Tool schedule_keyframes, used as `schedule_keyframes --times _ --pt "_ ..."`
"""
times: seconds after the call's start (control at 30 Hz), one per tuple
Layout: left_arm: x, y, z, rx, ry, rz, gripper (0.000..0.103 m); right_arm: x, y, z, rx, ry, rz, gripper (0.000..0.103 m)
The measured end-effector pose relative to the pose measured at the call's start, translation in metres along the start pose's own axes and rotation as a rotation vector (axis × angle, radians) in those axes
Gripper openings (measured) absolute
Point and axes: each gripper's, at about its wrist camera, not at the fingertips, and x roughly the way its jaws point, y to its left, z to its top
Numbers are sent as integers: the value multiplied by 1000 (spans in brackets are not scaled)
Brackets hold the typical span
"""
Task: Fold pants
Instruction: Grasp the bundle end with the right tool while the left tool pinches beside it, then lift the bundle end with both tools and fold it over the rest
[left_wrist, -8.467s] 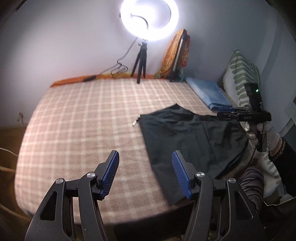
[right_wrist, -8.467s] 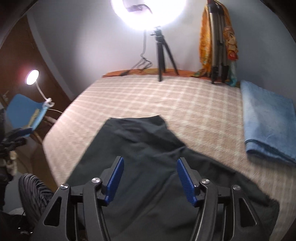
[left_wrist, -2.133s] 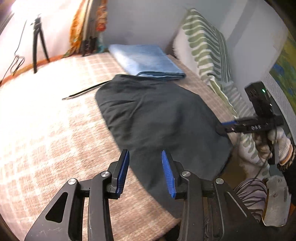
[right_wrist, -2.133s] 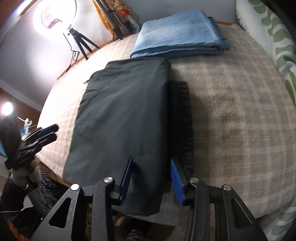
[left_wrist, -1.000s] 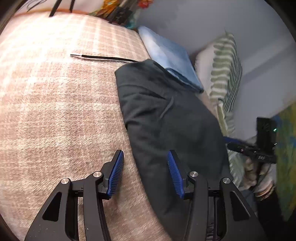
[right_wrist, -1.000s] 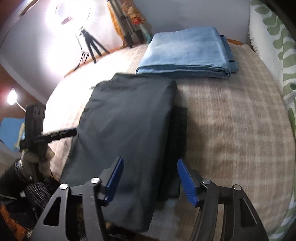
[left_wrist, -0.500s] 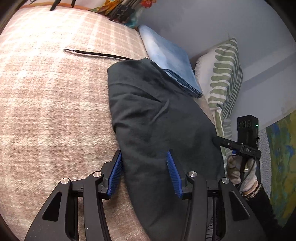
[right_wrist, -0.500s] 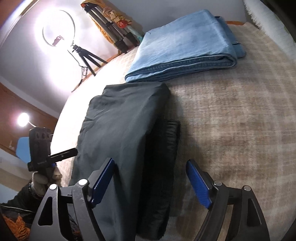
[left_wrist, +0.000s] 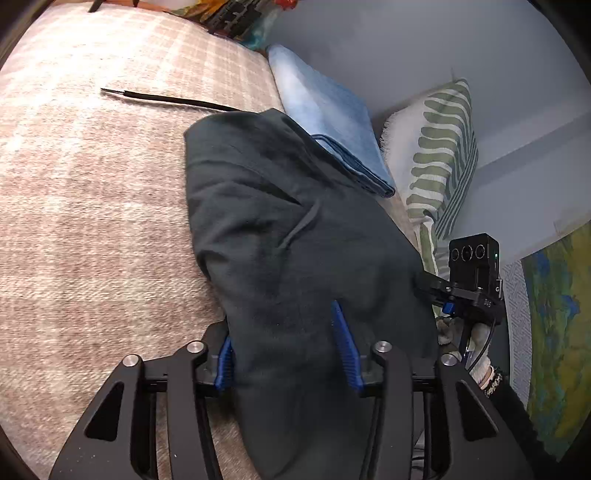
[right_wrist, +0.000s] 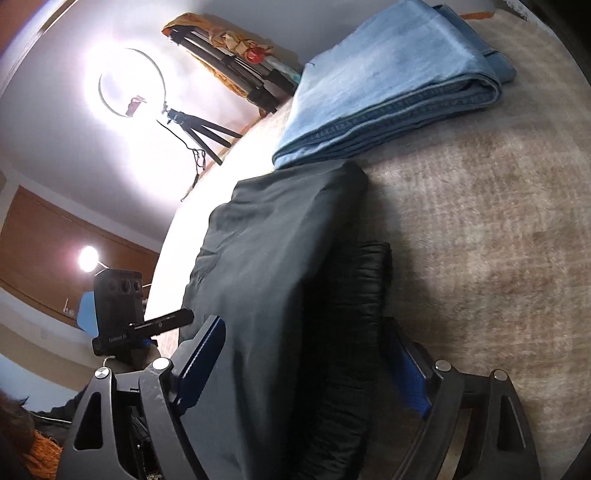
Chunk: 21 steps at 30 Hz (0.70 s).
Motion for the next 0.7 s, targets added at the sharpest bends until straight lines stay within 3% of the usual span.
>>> schedule_keyframes --times 0.07,0.13,0.27,0.7 --pt "3 0 2 -11 -2 -1 33 2 -2 0 17 -4 7 67" --pt "5 1 4 -19 -5 1 26 5 -4 -1 45 -10 35 61" --pt "5 -4 3 14 -24 26 15 2 8 -3 -3 -36 10 40" --pt "-14 -35 0 144 -86 44 7 -14 76 -3 -172 -105 -189 18"
